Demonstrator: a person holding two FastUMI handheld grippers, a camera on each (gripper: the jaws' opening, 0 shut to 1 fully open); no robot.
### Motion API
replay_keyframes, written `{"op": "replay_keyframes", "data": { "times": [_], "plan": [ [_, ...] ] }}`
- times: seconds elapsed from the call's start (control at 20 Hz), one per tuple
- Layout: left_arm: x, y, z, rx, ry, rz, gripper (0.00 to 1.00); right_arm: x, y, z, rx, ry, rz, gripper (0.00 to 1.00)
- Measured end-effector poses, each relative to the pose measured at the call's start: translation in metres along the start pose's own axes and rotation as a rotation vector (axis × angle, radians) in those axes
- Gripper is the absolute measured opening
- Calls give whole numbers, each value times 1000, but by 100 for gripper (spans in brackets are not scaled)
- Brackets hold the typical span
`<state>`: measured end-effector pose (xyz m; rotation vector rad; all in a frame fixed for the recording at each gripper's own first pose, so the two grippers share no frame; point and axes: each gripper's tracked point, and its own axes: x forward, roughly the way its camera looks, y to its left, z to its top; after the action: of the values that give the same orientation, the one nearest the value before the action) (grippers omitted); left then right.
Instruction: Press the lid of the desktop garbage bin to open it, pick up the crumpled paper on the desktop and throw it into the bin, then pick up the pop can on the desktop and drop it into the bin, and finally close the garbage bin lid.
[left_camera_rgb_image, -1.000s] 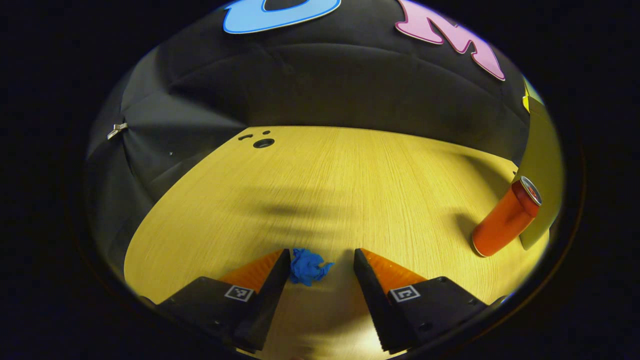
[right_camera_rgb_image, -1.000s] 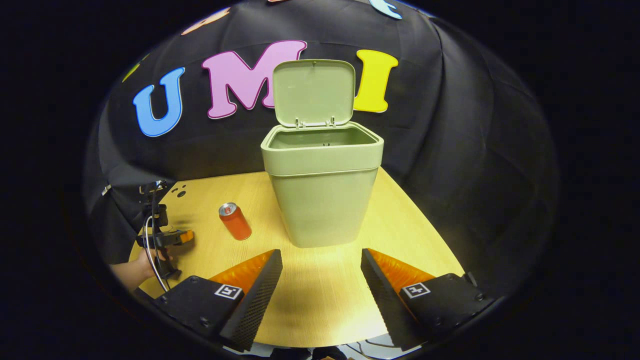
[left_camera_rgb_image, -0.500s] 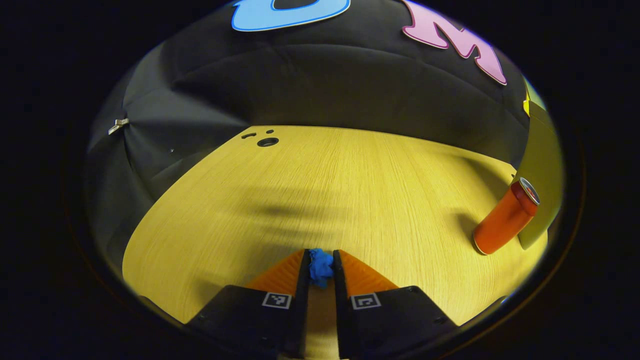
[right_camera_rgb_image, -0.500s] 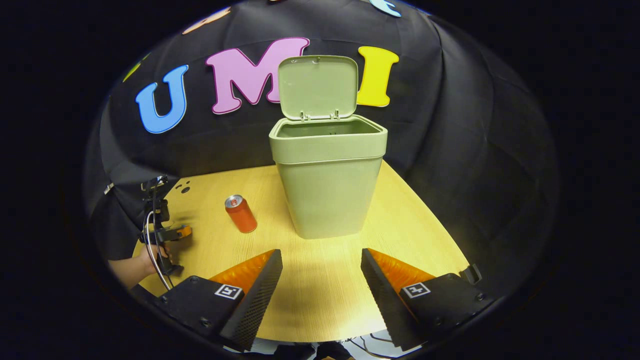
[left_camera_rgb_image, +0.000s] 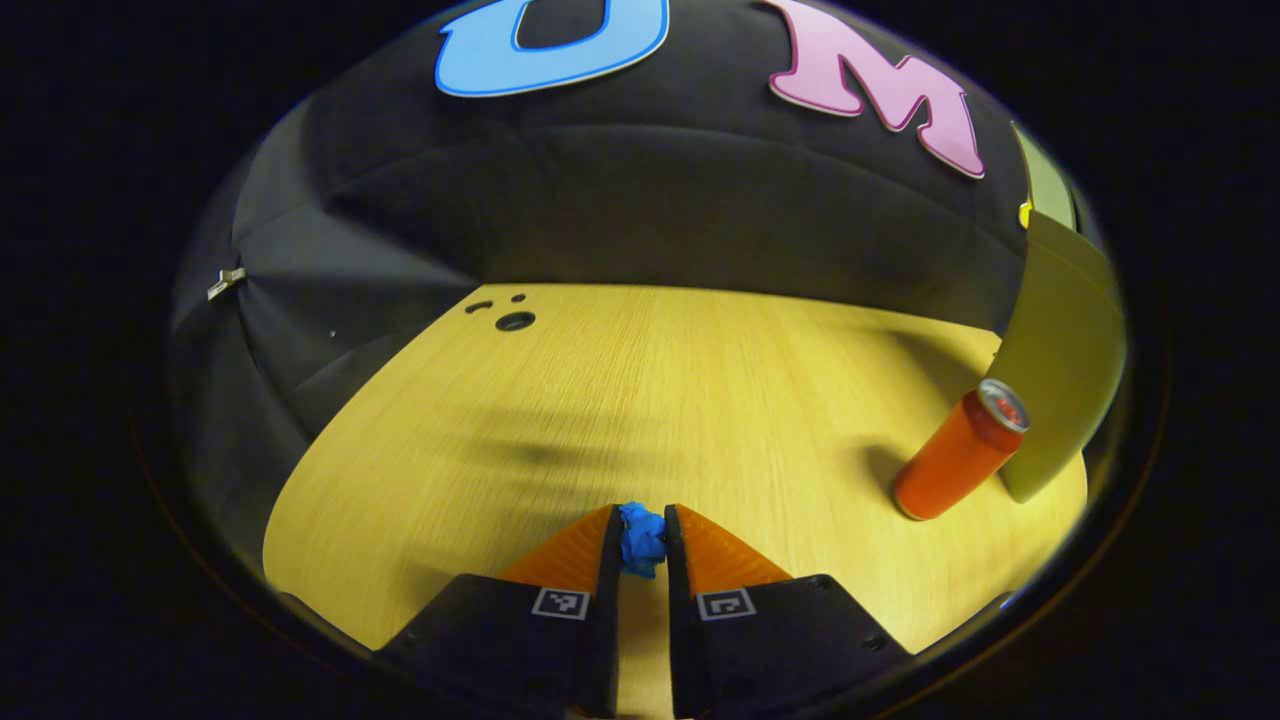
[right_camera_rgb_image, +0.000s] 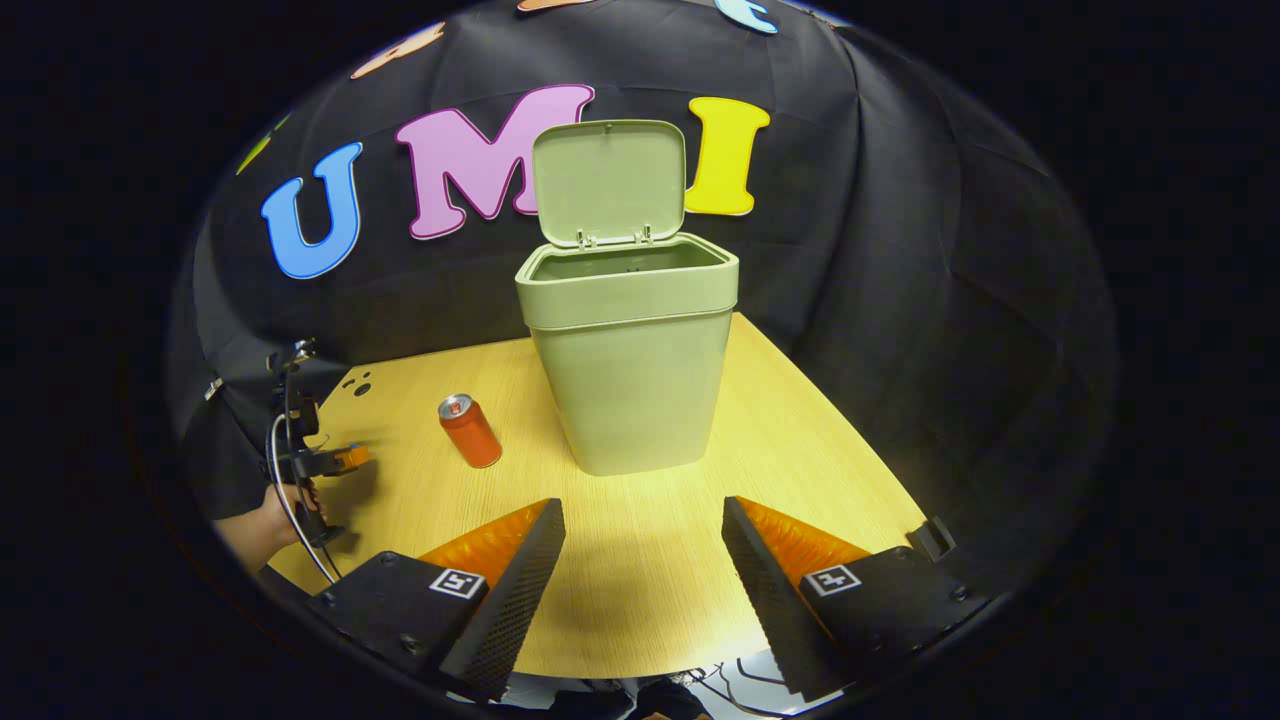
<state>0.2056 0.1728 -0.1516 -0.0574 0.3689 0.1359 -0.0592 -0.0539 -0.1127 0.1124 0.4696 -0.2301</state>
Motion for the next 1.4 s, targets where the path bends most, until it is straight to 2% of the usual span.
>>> {"op": "replay_keyframes", "data": {
  "times": [0.45,0.75,1.1,1.15,1.4],
  "plan": [
    [-93,-74,101,44,-181,-167,22,-13,-21,-10,36,-19,-10,100],
    [-139,-178,164,125,-279,-340,24,3,-48,-3,55,-21,-17,100],
    [-180,-327,196,195,-364,-558,24,26,-76,10,97,-34,-5,99],
    [-179,-342,193,208,-355,-578,22,31,-79,8,93,-26,-4,99],
    [-174,-403,180,269,-321,-641,24,49,-87,9,104,-12,33,100]
  ]
}}
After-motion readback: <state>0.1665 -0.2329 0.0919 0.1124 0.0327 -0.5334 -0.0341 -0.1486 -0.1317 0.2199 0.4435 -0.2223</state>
